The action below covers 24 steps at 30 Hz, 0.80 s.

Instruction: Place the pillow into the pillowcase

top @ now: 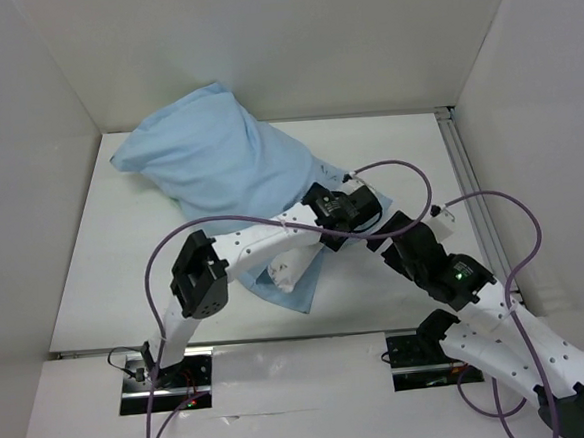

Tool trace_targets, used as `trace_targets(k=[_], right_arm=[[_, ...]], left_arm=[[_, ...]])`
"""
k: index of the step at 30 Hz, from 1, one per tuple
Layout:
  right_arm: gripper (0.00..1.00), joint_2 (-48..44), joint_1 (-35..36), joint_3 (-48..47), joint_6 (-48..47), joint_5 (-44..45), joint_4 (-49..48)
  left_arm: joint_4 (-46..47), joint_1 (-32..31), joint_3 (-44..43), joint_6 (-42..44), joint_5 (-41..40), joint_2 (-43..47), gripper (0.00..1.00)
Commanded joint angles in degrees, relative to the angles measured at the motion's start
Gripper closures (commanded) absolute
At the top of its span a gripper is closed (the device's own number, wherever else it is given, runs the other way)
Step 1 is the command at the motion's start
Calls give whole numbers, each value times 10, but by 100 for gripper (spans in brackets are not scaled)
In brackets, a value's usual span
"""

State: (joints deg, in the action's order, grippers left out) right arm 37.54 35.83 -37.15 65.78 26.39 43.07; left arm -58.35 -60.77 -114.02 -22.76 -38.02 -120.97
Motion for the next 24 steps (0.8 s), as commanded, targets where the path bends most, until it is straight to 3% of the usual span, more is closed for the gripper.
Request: trace_targets(k=[1, 2, 3, 4, 5, 9, 12, 14, 16, 17, 21, 22, 24], right_arm=[[10, -7, -2, -2, 17, 29, 14], [10, -7, -2, -2, 17, 29, 7], [10, -7, -2, -2, 17, 29, 7], [10, -7, -2, -2, 17, 29, 7], [10, -13, -2, -2, 12, 29, 7], [10, -26, -7, 10, -11, 23, -25], [11, -32, -7, 16, -62, -3, -81], [13, -12, -14, 9, -108, -28, -116], [15, 45, -20, -31, -142, -96, -170], [15, 72, -20, -50, -167, -117, -184], [30, 211, -20, -149, -209, -178, -261], [39, 220, -20, -149, -216, -196, -290], [47, 243, -33, -136, -216, -233, -403]], left_arm=[[-18, 2, -2, -16, -131, -39, 7], [-31, 15, -13, -27, -139, -50, 14], [-44, 21, -27, -40, -144, -67, 64], [-60, 27, -63, -68, -158, -74, 93], [-97, 35, -84, -78, -158, -74, 100], [-85, 60, -136, -33, -87, -31, 100], [-84, 106, -191, -27, 35, 24, 100], [-78, 141, -209, -39, 167, 57, 100], [-42, 205, -177, -50, 268, 125, 100], [6, 224, -130, -60, 357, 149, 100], [74, 321, -76, -83, 495, 218, 100], [81, 333, -69, -92, 509, 230, 100], [110, 354, -64, -99, 542, 235, 100]])
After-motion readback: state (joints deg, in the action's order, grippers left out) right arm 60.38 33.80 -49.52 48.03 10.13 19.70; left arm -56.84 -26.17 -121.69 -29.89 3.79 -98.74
